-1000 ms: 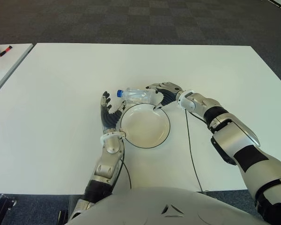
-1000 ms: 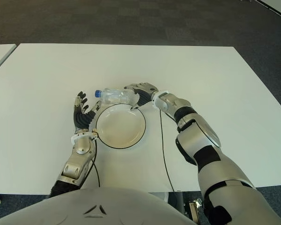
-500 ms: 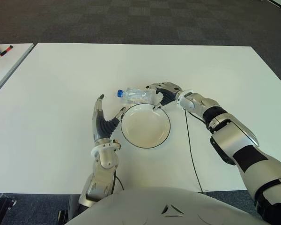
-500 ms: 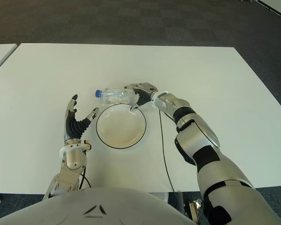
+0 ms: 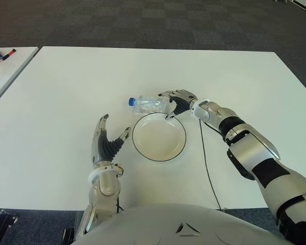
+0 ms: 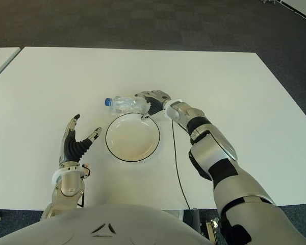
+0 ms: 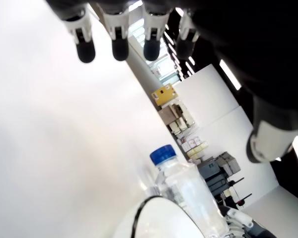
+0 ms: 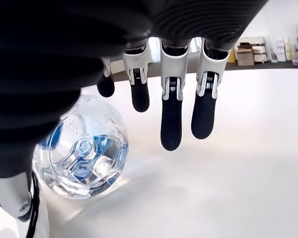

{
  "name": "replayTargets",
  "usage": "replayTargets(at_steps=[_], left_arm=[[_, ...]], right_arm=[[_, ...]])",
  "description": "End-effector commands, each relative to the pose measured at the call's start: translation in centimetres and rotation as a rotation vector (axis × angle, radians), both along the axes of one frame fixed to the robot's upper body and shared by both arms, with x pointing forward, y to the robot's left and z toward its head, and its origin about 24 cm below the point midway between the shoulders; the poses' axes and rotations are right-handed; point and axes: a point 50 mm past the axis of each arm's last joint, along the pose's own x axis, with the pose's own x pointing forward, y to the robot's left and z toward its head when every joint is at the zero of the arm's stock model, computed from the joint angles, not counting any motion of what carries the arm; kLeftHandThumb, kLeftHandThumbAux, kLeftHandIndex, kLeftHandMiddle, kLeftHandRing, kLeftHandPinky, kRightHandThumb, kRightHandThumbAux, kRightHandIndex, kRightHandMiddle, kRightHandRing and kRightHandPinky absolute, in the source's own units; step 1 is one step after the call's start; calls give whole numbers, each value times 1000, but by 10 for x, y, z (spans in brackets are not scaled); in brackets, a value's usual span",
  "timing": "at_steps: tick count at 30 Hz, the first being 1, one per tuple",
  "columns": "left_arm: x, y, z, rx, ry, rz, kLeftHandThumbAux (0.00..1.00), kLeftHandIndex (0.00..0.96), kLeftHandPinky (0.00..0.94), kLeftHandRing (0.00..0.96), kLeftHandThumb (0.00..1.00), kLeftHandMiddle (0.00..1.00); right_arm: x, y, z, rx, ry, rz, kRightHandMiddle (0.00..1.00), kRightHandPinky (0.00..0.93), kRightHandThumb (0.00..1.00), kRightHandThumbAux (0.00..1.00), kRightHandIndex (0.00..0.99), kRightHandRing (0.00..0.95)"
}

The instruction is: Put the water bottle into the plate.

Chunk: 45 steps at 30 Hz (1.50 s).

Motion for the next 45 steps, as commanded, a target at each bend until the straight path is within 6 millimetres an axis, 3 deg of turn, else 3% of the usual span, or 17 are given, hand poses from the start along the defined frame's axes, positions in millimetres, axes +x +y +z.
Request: replayTargets(at_steps=[1,14,23,32,45], left_arm=[[2,0,0,-35,23,-17,544,10,77,47,196,42],[4,5,-10,-135,51,-15,571,24,89,52,234,41],[5,5,-17,-164,44,-4,568,34,107,64,234,47],[9,5,-23,-205,33,24,576,45,101,69,240,57],[13,5,-29,-243,17,47,558,52,81,61,211,59]], right_arm=[[-2,-1,-4,0,12,-14,149,504,247,603,21,364],[-2,-2,-6,-8,2,-26,145,533,237,607,19,374],[-1,-4,-4,-8,-10,-29,133,463,228,606,20,341],[9,5,23,104,-20,11,140,305,232,608,4,245],[13,5,31,122,-7,8,155,282,269,632,5,216]])
